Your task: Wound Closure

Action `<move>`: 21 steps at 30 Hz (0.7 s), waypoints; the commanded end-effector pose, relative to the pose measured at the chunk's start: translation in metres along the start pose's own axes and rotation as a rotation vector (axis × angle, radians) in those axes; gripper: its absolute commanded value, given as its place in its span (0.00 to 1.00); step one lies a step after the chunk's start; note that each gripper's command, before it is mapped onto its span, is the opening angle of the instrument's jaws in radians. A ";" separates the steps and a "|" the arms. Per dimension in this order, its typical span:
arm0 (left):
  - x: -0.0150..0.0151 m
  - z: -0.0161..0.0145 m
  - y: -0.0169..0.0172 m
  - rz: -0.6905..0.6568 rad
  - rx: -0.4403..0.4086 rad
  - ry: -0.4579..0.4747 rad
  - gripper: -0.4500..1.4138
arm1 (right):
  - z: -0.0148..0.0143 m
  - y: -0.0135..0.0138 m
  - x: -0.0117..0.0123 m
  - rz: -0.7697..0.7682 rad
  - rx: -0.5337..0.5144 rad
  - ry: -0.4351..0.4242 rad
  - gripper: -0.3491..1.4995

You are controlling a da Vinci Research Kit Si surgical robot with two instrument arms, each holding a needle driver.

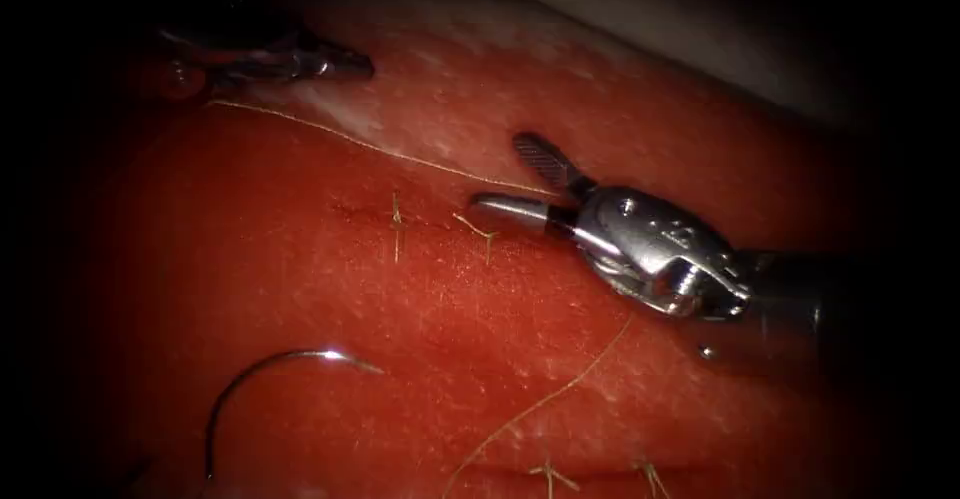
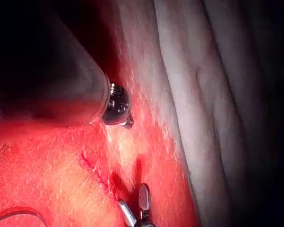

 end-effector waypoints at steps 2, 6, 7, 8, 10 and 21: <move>-0.0027 0.0041 -0.0022 0.149 0.010 -0.027 0.05 | 0.0006 -0.0005 0.0002 -0.011 -0.001 0.000 0.99; -0.0057 0.0064 -0.0036 0.239 -0.029 -0.095 0.37 | 0.0005 -0.0006 0.0003 -0.022 -0.001 -0.002 0.99; -0.0069 0.0064 -0.0040 0.215 -0.036 -0.143 0.51 | 0.0004 -0.0005 0.0003 -0.023 -0.003 -0.001 0.99; -0.0069 0.0064 -0.0040 0.215 -0.036 -0.143 0.51 | 0.0004 -0.0005 0.0003 -0.023 -0.003 -0.001 0.99; -0.0078 0.0054 -0.0044 0.217 -0.019 -0.232 0.62 | 0.0003 -0.0004 0.0004 -0.023 -0.008 0.000 0.99; -0.0084 -0.0029 -0.0069 0.274 0.017 -0.407 0.66 | -0.0005 0.0003 0.0006 -0.028 -0.011 -0.001 0.99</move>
